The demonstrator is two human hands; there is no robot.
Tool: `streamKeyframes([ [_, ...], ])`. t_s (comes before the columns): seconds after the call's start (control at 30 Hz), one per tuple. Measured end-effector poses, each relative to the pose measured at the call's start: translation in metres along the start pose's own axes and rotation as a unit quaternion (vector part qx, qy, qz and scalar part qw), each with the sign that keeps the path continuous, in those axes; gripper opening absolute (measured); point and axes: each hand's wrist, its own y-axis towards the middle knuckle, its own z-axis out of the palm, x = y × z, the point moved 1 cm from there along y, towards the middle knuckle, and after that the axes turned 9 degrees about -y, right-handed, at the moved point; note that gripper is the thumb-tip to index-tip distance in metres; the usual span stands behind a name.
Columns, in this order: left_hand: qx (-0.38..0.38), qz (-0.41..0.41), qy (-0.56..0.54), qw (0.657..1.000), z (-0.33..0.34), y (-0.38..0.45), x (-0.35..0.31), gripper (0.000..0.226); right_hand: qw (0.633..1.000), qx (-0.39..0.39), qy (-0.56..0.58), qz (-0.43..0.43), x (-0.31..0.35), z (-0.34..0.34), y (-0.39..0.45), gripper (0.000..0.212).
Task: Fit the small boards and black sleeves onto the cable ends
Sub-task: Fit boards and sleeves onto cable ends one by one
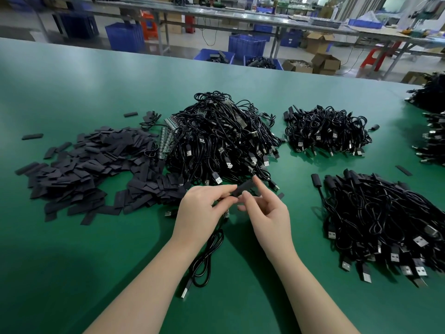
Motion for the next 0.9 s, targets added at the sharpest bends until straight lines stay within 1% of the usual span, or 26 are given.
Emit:
streamKeyframes([
  [0.03, -0.003, 0.002, 0.005, 1.0, 0.0, 0.0, 0.0, 0.032, 1.0, 0.01, 0.003, -0.001, 0.001, 0.0, 0.0, 0.015],
  [0.07, -0.003, 0.007, 0.013, 1.0, 0.001, -0.001, -0.001, 0.036, 1.0, 0.02, -0.004, -0.007, 0.002, 0.0, 0.0, 0.007],
  [0.1, -0.002, 0.015, 0.022, 1.0, 0.001, -0.001, -0.002, 0.038, 0.999, 0.025, -0.015, -0.015, 0.002, 0.001, 0.0, 0.015],
  [0.17, 0.002, 0.04, 0.034, 0.999, 0.003, -0.001, -0.003, 0.04, 1.0, 0.016, -0.007, -0.016, 0.002, -0.001, 0.0, 0.022],
  [0.27, 0.018, 0.057, 0.045, 0.997, 0.004, 0.0, -0.002, 0.042, 0.995, -0.029, 0.089, 0.02, 0.003, -0.005, 0.003, 0.021],
  [0.33, 0.026, 0.076, 0.064, 0.995, 0.005, 0.0, 0.001, 0.031, 0.989, -0.058, 0.129, 0.045, 0.001, -0.009, 0.005, 0.018],
  [0.37, 0.028, 0.081, 0.069, 0.994, 0.005, 0.0, 0.003, 0.025, 0.987, -0.061, 0.137, 0.05, 0.001, -0.009, 0.006, 0.017],
  [0.47, 0.022, 0.069, 0.055, 0.996, 0.006, 0.0, 0.005, 0.02, 0.994, -0.045, 0.099, 0.032, 0.002, -0.007, 0.004, 0.015],
  [0.57, 0.006, 0.065, 0.036, 0.997, 0.006, -0.001, 0.002, 0.024, 1.0, -0.02, 0.024, 0.001, 0.003, -0.003, 0.0, 0.025],
  [0.67, 0.001, 0.049, 0.014, 0.999, 0.004, -0.001, -0.001, 0.032, 0.998, -0.023, 0.059, 0.02, 0.008, -0.004, 0.0, 0.017],
  [0.73, -0.009, 0.037, 0.009, 0.999, 0.003, -0.001, -0.002, 0.041, 0.99, -0.06, 0.123, 0.033, 0.015, -0.013, 0.004, 0.018],
  [0.77, -0.013, 0.034, 0.008, 0.999, 0.002, 0.0, -0.002, 0.041, 0.981, -0.085, 0.172, 0.035, 0.023, -0.022, 0.007, 0.018],
  [0.8, -0.015, 0.031, 0.006, 0.999, 0.002, 0.0, -0.001, 0.039, 0.969, -0.108, 0.218, 0.033, 0.032, -0.035, 0.011, 0.017],
  [0.83, -0.016, 0.025, 0.002, 1.0, 0.001, 0.0, -0.001, 0.034, 0.961, -0.132, 0.241, 0.028, 0.042, -0.052, 0.015, 0.015],
  [0.87, -0.017, 0.018, -0.003, 1.0, 0.001, 0.0, 0.001, 0.03, 0.961, -0.155, 0.23, 0.018, 0.051, -0.071, 0.019, 0.013],
  [0.9, -0.019, 0.01, -0.009, 1.0, 0.001, 0.001, 0.002, 0.028, 0.967, -0.178, 0.181, 0.009, 0.06, -0.092, 0.022, 0.011],
])
